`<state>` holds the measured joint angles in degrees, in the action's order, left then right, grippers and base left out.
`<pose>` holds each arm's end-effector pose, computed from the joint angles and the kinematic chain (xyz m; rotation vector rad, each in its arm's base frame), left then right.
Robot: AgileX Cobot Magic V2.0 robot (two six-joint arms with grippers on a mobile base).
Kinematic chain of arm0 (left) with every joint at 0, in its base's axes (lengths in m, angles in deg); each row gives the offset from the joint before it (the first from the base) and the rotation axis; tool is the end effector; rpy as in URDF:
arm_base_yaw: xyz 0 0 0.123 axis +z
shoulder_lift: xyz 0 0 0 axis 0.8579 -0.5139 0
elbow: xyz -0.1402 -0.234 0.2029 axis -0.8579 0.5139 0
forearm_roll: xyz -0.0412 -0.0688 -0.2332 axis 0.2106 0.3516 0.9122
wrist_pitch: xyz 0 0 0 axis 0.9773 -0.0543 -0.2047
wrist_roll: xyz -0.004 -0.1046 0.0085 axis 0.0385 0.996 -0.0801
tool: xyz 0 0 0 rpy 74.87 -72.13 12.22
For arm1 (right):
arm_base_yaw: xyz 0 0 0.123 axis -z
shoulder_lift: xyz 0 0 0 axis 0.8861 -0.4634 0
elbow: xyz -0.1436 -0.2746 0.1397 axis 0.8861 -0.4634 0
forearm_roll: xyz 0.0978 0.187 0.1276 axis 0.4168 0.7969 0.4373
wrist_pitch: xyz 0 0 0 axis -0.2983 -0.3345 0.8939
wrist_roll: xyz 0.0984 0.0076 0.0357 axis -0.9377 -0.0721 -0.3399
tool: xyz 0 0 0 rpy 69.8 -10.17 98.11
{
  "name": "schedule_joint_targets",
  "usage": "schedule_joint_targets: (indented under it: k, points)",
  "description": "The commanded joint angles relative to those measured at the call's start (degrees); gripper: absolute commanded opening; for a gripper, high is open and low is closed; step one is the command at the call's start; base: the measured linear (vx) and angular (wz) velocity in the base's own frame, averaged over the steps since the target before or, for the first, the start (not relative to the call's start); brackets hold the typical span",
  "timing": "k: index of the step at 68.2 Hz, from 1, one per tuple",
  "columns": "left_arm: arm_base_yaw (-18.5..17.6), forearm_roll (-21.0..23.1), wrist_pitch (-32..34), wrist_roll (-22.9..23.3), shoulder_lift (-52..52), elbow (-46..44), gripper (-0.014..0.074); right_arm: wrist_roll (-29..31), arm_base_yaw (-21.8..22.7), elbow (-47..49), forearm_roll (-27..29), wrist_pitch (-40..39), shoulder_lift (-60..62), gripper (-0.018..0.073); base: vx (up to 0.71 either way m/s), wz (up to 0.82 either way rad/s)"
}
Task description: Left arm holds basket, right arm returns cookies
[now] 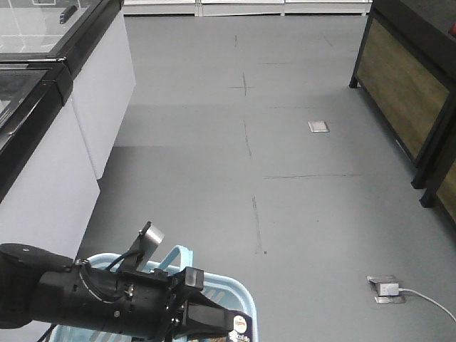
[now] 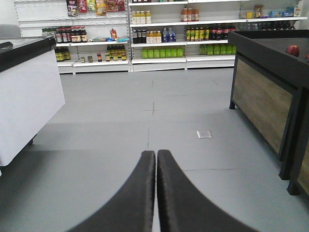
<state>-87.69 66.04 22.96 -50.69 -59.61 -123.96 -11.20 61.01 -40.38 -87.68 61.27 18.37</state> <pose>0.1915 -0.1963 0.2422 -0.0540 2.6316 -1.6521 0.0101 -0.0008 0.1898 -0.0124 1.6401 0.0106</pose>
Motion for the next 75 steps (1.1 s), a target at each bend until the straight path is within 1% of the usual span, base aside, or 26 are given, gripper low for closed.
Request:
schedule_joint_targets:
  k: [1, 16, 75]
  points:
    - [-0.20, 3.63, -3.50, -0.42, 2.31, -1.14, -0.0008, 0.01, -0.06, 0.08, -0.45, -4.05, 0.52, -0.0008, 0.00, 0.00]
    - [-0.20, 3.36, -1.42, -0.55, 2.31, -1.14, -0.0007, 0.01, -0.06, 0.08, -0.45, -4.05, 0.52, -0.0008, 0.00, 0.00]
    - [-0.01, 3.28, -1.43, -0.55, 2.31, -1.14, -0.0008, 0.01, -0.06, 0.08, -0.45, -4.05, 0.52, -0.0008, 0.00, 0.00]
